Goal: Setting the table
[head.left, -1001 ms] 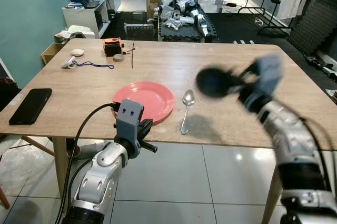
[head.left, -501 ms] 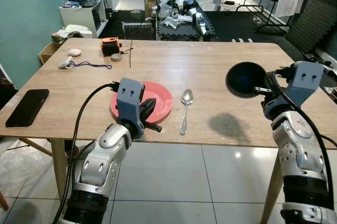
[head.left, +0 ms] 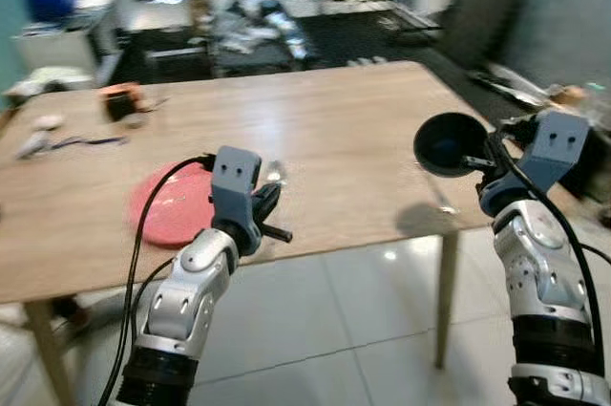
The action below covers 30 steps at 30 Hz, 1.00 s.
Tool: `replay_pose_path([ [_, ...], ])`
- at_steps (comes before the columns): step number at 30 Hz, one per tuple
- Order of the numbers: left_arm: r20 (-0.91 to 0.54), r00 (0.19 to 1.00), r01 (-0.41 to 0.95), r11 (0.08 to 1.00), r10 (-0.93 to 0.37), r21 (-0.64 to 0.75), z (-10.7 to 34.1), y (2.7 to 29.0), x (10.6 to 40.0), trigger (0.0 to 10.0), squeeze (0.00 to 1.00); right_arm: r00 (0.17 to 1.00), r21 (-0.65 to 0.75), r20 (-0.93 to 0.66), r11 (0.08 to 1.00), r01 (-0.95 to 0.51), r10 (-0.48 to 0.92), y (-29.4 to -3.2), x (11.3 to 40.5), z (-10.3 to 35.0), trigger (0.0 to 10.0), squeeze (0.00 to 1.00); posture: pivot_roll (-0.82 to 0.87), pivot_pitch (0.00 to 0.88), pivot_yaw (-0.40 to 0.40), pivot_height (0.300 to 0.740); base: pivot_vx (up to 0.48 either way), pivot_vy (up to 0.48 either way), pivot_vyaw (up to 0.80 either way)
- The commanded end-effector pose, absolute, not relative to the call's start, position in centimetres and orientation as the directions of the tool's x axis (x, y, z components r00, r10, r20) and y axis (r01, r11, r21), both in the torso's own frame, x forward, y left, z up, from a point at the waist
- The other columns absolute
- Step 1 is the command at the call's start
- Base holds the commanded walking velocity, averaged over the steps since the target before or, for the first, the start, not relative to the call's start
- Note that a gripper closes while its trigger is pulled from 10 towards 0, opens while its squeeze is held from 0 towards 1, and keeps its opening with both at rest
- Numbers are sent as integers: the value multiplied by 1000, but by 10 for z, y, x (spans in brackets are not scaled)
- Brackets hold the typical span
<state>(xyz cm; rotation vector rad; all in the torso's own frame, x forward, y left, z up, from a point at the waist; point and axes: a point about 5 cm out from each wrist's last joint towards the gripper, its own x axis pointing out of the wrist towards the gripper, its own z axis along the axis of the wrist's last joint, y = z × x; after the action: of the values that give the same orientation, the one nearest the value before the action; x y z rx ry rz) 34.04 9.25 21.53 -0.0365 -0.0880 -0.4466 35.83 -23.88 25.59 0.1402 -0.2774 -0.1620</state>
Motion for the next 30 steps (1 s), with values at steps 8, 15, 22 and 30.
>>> replay_pose_path([
  [8, 67, 903, 426, 905, -424, -13, 210, 96, 340, 10000, 0, 945, 169, 266, 975, 146, -188, -239, 358, 256, 10000, 0, -29, 102, 74, 740, 0, 0, -800],
  [15, 64, 902, 428, 904, -426, -12, 209, 95, 340, 10000, 0, 943, 171, 270, 974, 151, -194, -240, 357, 256, 10000, 0, -31, 100, 75, 740, 0, 0, -800],
  [22, 64, 902, 428, 904, -427, -11, 209, 95, 340, 10000, 0, 940, 169, 276, 973, 156, -199, -241, 357, 257, 10000, 0, -31, 100, 75, 740, 0, 0, -800],
  [30, 62, 903, 427, 904, -425, -9, 210, 95, 340, 10000, 0, 937, 171, 280, 972, 163, -207, -242, 358, 259, 10000, 0, -33, 107, 73, 740, 0, 0, -800],
])
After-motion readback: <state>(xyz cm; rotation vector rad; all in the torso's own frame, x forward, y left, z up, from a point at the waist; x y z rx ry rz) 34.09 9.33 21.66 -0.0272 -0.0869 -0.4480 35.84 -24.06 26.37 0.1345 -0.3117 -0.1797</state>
